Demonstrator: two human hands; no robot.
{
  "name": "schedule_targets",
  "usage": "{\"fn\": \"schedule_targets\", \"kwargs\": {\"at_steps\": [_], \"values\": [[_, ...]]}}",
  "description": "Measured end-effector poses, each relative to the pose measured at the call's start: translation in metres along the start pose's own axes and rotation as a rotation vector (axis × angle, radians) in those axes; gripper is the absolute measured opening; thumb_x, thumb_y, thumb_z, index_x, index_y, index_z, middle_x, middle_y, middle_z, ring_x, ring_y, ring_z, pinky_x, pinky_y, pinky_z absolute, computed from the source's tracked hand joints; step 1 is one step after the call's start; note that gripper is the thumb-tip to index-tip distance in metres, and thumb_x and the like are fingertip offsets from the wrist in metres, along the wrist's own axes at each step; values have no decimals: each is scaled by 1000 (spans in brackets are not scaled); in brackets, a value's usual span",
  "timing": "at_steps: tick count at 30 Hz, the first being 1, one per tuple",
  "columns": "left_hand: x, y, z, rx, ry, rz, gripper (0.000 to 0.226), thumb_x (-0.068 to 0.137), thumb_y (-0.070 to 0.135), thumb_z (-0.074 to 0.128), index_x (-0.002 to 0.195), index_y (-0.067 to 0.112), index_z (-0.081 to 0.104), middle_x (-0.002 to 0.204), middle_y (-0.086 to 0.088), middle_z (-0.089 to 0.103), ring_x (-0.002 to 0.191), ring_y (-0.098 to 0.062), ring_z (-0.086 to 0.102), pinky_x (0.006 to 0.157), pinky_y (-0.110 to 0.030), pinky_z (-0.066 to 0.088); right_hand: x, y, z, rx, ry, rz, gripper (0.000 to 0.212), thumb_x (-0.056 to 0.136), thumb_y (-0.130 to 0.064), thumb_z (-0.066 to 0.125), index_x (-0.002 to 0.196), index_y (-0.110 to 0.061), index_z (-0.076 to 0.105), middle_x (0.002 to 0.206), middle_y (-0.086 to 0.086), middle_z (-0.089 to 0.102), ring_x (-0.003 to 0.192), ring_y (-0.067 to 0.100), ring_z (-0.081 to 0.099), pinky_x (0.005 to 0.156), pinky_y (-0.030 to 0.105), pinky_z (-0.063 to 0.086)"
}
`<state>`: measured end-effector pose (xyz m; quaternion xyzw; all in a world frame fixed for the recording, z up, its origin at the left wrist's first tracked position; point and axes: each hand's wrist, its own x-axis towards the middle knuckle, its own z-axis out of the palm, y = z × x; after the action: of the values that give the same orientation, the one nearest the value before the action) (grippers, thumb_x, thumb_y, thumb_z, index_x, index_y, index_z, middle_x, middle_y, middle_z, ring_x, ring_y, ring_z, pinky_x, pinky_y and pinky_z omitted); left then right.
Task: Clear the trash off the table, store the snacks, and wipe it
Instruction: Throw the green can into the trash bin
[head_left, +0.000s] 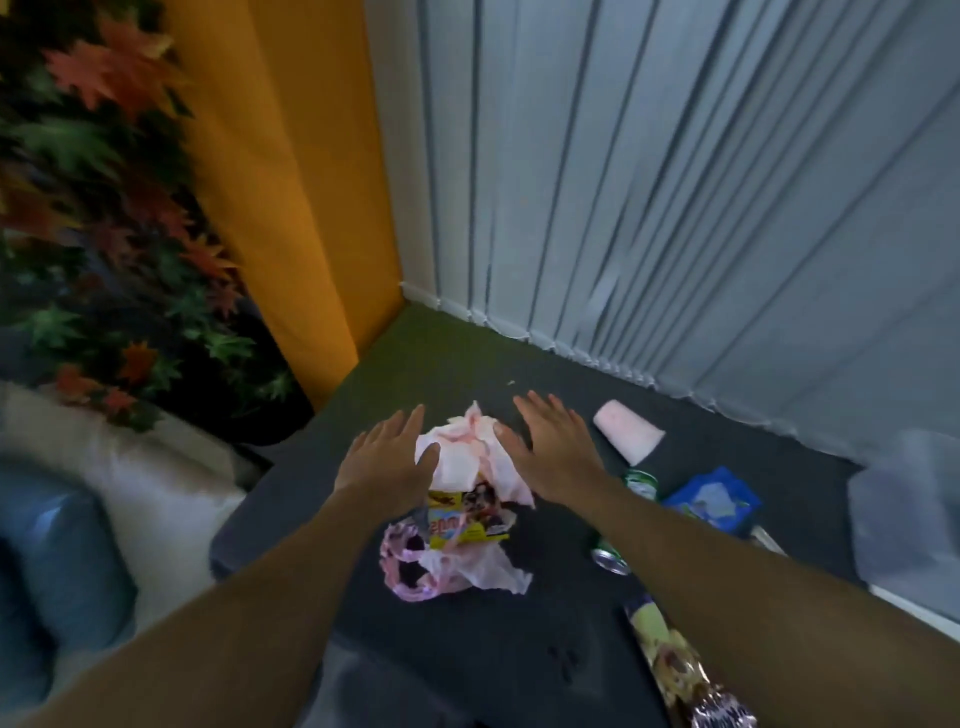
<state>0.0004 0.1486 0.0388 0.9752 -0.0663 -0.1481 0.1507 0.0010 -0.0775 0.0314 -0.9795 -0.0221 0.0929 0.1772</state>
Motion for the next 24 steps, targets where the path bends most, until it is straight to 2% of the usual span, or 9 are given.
{"fn": "schedule_targets", "kwargs": {"at_steps": [6, 12, 19, 24], "values": [[32, 53, 25, 22, -56, 138, 63, 99, 50, 28, 156, 26, 14, 162, -3, 24, 147, -24, 26, 118, -46, 23, -21, 67, -10, 60, 75, 145, 64, 100, -59, 31, 153, -23, 32, 161, 2, 27, 150, 25, 18, 120, 43, 15], [65, 105, 45, 82, -77, 247, 64, 100, 47, 34, 156, 21, 16, 161, -5, 26, 147, -26, 26, 119, -45, 23, -40, 123, -12, 63, 166, 262, 54, 98, -49, 47, 141, -17, 49, 144, 4, 51, 134, 27, 43, 110, 41, 31], [106, 146, 69, 155, -173, 328, 69, 99, 44, 39, 157, 21, 11, 162, -6, 22, 147, -26, 24, 119, -43, 23, -51, 170, 7, 91, 102, 373, 54, 93, -50, 50, 138, -20, 51, 129, 7, 60, 121, 29, 54, 101, 40, 43], [132, 165, 89, 190, -242, 405, 72, 99, 39, 42, 158, 21, 5, 164, -6, 14, 149, -26, 18, 120, -44, 21, -54, 187, 26, 73, 50, 355, 55, 94, -55, 45, 135, -19, 53, 126, 3, 62, 120, 24, 54, 103, 38, 38]]}}
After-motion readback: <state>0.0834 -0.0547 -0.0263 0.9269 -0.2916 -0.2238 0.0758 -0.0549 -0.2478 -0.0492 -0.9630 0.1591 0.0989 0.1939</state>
